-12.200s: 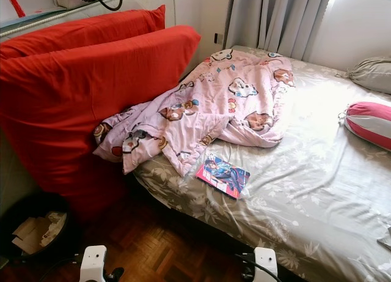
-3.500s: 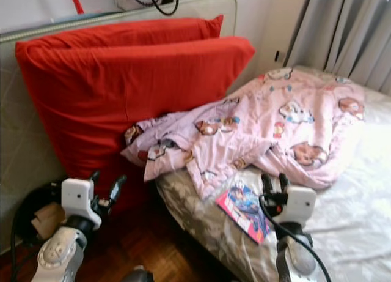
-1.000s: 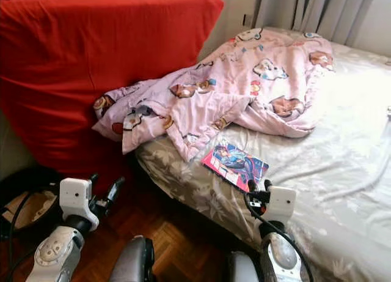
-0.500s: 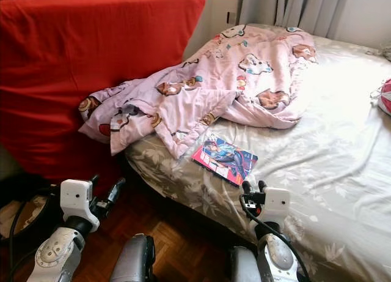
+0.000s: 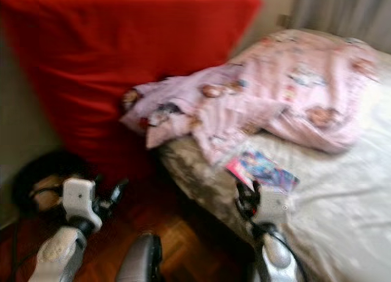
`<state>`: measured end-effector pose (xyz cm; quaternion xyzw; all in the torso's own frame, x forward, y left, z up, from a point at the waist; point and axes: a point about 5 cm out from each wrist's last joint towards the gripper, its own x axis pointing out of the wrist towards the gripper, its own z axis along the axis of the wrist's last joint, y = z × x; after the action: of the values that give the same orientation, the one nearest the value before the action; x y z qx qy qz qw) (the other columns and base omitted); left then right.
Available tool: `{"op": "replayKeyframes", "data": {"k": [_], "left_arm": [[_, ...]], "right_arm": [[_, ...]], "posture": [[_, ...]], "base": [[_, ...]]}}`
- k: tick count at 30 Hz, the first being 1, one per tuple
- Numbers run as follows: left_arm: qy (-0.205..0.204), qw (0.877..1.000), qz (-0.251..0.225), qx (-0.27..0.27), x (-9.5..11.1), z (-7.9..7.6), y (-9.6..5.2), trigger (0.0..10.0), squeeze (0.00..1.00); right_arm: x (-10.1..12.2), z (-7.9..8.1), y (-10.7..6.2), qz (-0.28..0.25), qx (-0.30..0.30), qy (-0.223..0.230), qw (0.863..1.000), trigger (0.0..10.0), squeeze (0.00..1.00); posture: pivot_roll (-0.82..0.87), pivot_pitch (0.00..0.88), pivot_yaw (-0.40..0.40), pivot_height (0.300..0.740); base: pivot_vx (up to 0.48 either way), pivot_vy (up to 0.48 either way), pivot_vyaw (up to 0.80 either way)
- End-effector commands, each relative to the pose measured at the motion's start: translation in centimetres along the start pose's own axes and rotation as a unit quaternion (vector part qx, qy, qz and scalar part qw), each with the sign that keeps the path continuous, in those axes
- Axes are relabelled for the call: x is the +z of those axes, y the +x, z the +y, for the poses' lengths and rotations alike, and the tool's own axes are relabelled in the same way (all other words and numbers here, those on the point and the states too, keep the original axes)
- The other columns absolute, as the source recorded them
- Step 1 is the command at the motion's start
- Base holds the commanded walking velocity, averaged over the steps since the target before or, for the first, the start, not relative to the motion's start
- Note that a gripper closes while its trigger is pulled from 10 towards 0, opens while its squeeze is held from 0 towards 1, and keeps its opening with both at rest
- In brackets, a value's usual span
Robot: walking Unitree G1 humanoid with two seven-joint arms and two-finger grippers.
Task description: Clean up the room
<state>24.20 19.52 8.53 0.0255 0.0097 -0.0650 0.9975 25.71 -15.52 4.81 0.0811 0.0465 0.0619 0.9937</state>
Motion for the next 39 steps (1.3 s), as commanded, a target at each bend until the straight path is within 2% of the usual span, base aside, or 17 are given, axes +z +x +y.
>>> {"op": "replayKeyframes", "data": {"k": [1,6,8,11,12,14,15,19,23,28,32,39], "left_arm": [[-0.007,1.0,-0.004,-0.018,0.1,-0.9,0.3,10.0,0.0],[-0.008,1.0,-0.005,-0.02,0.1,-1.0,0.4,10.0,0.0],[-0.008,1.0,-0.005,-0.022,0.2,-1.0,0.4,10.0,0.0],[-0.009,1.0,-0.005,-0.023,0.2,-0.9,0.3,10.0,0.0],[-0.009,1.0,-0.005,-0.023,0.2,-0.9,0.3,10.0,0.0],[-0.009,1.0,-0.004,-0.024,0.2,-0.9,0.3,10.0,0.0],[-0.009,1.0,-0.004,-0.024,0.2,-0.9,0.3,10.0,0.0],[-0.007,1.0,-0.005,-0.026,0.3,-0.8,0.3,10.0,0.0],[-0.007,1.0,-0.001,-0.025,0.2,-0.7,0.3,10.0,0.0],[-0.005,1.0,0.0,-0.026,0.4,-0.7,0.3,10.0,0.0],[-0.006,1.0,-0.001,-0.028,0.6,-0.9,0.2,10.0,0.0],[-0.007,1.0,0.0,-0.028,0.6,-0.9,0.3,10.0,0.0]], "right_arm": [[-0.9,-1.5,-0.9,0.017,-0.03,0.005,0.999,10.0,0.0],[-1.0,-2.1,-0.8,0.023,-0.052,0.011,0.998,10.0,0.0],[-1.3,-2.8,-0.7,0.033,-0.082,0.012,0.996,10.0,0.0],[-2.3,-5.1,-0.9,0.072,-0.177,0.029,0.981,10.0,0.0],[-2.3,-5.1,-0.9,0.072,-0.177,0.029,0.981,10.0,0.0],[-2.8,-6.9,-1.2,0.087,-0.244,0.051,0.964,10.0,0.0],[-2.8,-6.9,-1.2,0.087,-0.244,0.051,0.964,10.0,0.0],[-3.0,-8.5,-1.3,0.104,-0.286,0.063,0.95,10.0,0.0],[-3.1,-8.7,-1.1,0.106,-0.293,0.069,0.948,10.0,0.0],[-3.4,-8.0,-0.2,0.121,-0.262,0.059,0.956,10.0,0.0],[-3.8,-8.4,0.0,0.142,-0.275,0.053,0.949,10.0,0.0],[-3.8,-8.5,0.2,0.15,-0.276,0.049,0.948,10.0,0.0]], "posture": [[0.08,0.041,0.028,0.581],[0.08,0.045,0.029,0.581],[0.08,0.05,0.029,0.581],[0.08,0.059,0.029,0.581],[0.08,0.059,0.029,0.581],[0.09,0.076,0.03,0.581],[0.09,0.076,0.03,0.581],[0.1,0.091,0.032,0.581],[0.1,0.1,0.035,0.581],[0.11,0.12,0.04,0.581],[0.13,0.141,0.046,0.581],[0.13,0.154,0.048,0.581]], "base": [[0.259,0.0,0.0],[0.268,0.0,0.0],[0.277,0.0,0.0],[0.282,0.0,0.0],[0.285,0.0,0.0],[0.281,0.0,0.0],[0.285,0.0,0.0],[0.283,0.0,-0.33],[0.27,0.0,-0.66],[0.0,0.0,0.0],[0.0,0.0,0.0],[0.0,0.0,0.0]]}}
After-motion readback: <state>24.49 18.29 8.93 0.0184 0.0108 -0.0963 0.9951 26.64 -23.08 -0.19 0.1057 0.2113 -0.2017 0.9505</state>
